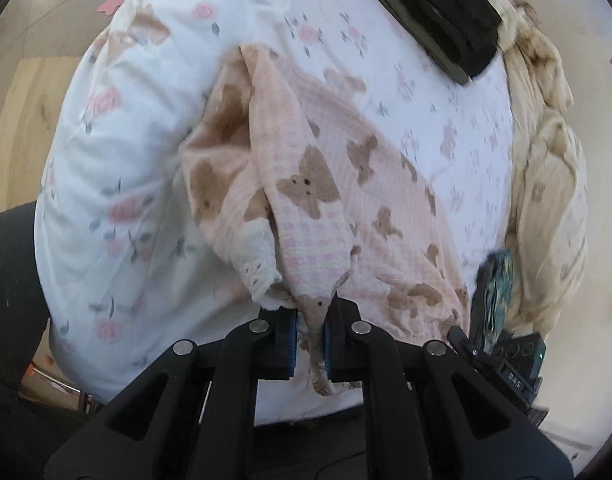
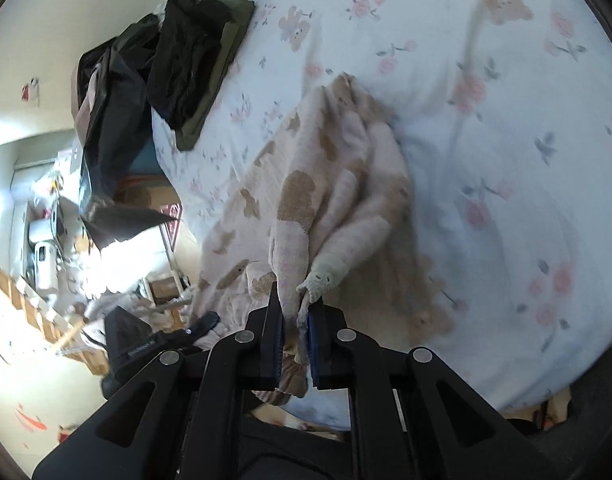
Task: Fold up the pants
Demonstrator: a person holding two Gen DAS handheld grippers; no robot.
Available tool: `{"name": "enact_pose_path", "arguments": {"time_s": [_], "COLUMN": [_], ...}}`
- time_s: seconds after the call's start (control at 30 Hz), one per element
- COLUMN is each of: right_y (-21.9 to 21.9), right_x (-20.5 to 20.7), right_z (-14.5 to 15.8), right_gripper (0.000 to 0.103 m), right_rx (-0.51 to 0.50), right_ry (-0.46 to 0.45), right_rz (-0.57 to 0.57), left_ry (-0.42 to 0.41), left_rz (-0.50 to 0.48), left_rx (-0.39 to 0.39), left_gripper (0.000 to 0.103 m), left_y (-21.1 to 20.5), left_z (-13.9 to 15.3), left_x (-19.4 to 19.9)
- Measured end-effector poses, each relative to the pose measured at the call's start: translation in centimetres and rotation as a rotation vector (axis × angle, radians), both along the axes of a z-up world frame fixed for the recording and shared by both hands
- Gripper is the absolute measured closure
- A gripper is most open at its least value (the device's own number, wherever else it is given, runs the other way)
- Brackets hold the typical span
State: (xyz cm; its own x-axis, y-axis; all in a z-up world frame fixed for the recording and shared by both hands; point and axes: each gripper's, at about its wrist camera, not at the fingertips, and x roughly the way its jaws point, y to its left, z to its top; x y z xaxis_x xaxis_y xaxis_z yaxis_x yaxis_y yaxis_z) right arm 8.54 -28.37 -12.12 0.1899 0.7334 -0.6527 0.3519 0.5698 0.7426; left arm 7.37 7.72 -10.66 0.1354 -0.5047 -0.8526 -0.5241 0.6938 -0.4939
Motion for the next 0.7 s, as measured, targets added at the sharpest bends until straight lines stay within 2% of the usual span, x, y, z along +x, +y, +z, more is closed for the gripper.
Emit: {"name": "enact_pose_path", "arguments": {"time_s": [0.23,0.43,0.53,0.6,0.63,0.67,0.7], "right_y": [0.9,1.1,1.3,1.4,1.3,1.2,1.1], "right_x": [4.8,8.3,8.9,8.9,8.9,9.0,9.2], "right_z": [-2.5,-5.3,-5.7,-5.7,-5.9,-6.3,-6.8], "right_gripper": [0.093,0.091,0.091,0.09,0.089,0.088,0.085], "right_rx": [-0.009,-0.032,-0.049,-0.053,-0.043,-0.032,-0.024], "right_ry": [0.093,0.14,0.135,0.129,0.129,0.139,0.151], "right_rz": [-0.008,-0.016,0.002,0.015,0.013,0.011,0.003], "left_ry": [0.058,0.084,0.079,0.084,0.082,0.085,0.092], "left_rz": [0.109,0.099,0.086,0.102,0.121,0.118,0.112], "left_rx": [-0.048,-0.017,-0.012,-0.035,-0.055,-0.055,-0.04], "left_gripper": [0.093,0.092,0.092,0.092,0.09,0.083,0.07], "left_y": [2.2,2.8,2.6,2.7,2.9,3.0,3.1], "left_z": [-2.1,-4.4,-4.7,-5.1,-5.3,-5.4,-5.5], "left_x": [2.4,5.1,5.5,5.6,5.7,5.9,6.1]}}
